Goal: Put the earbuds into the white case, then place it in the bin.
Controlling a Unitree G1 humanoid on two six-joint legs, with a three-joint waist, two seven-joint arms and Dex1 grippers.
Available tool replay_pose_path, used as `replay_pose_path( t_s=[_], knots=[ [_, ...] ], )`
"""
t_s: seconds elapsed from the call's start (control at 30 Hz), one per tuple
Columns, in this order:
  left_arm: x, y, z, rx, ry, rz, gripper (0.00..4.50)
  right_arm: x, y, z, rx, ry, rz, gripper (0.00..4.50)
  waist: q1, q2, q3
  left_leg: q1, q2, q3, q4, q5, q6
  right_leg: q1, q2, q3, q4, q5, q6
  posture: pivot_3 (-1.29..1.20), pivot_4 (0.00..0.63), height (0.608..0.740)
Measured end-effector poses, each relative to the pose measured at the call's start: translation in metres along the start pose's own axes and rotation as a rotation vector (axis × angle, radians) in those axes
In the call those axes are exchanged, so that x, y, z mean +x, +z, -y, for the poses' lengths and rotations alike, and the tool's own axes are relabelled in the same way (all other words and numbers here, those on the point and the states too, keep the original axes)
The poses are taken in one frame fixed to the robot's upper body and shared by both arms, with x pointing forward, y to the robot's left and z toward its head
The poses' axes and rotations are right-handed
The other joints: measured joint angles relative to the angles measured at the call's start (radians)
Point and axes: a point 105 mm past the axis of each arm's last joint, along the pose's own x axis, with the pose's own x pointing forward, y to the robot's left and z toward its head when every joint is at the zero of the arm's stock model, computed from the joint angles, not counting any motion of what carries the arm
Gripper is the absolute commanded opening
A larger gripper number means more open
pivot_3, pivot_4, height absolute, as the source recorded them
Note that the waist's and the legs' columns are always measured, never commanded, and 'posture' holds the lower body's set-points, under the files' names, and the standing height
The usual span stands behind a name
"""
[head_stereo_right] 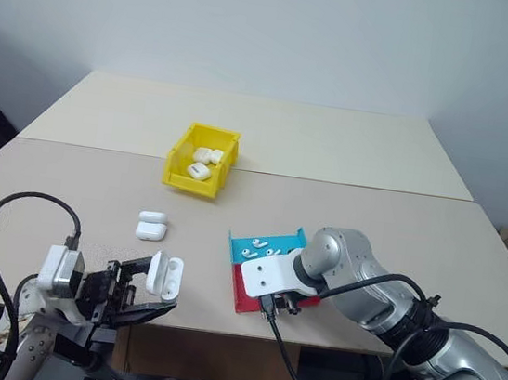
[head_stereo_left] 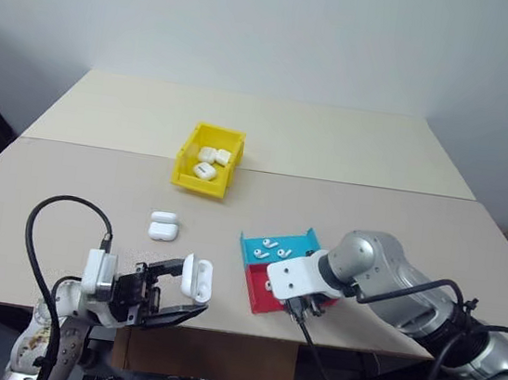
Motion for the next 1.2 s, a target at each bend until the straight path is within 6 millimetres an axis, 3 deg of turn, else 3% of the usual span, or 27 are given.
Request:
replay_pose_path(
  t_s=[0.13, 0.67, 0.93, 1.13, 1.2],
  knots=[
    [-0.001, -0.001, 0.001, -0.007, 0.006, -0.003, 2.75, 0.001, 0.001, -0.001, -0.006, 0.004, 0.002, 1.15, 0.0, 0.0, 0.0, 0.0, 0.0, 0.0, 0.0, 0.0, 0.0, 0.0, 0.0, 0.0, 0.0, 0.0, 0.0, 0.0, 0.15, 0.74],
    [0.001, -0.003, 0.003, -0.024, 0.024, -0.017, 2.75, -0.003, -0.001, 0.0, -0.003, -0.021, 0.005, 1.15, 0.001, 0.0, 0.0, 0.0, 0.0, 0.0, 0.0, 0.0, 0.0, 0.0, 0.0, 0.0, 0.0, -0.001, 0.0, 0.0, 0.15, 0.74],
    [0.013, 0.009, -0.013, 0.012, 0.029, 0.041, 2.75, -0.072, 0.006, 0.026, 0.149, -0.288, 0.152, 1.15, 0.004, 0.0, 0.0, 0.0, 0.0, 0.0, 0.0, 0.0, 0.0, 0.001, 0.0, 0.0, 0.0, 0.0, 0.001, 0.0, 0.15, 0.74],
    [0.033, 0.028, -0.034, 0.04, 0.015, 0.14, 2.75, -0.138, 0.034, 0.055, 0.274, -0.666, 0.599, 1.15, -0.001, 0.0, 0.0, 0.0, 0.0, -0.001, 0.0, 0.0, 0.0, 0.002, 0.001, 0.0, 0.0, 0.003, -0.001, 0.0, 0.15, 0.74],
    [0.037, 0.029, -0.038, 0.031, 0.012, 0.15, 2.75, -0.149, 0.041, 0.058, 0.284, -0.752, 0.726, 1.15, -0.001, 0.0, 0.0, 0.0, 0.0, -0.002, 0.0, 0.0, 0.0, 0.002, 0.001, 0.0, 0.0, 0.003, -0.001, 0.0, 0.15, 0.74]
  ],
)
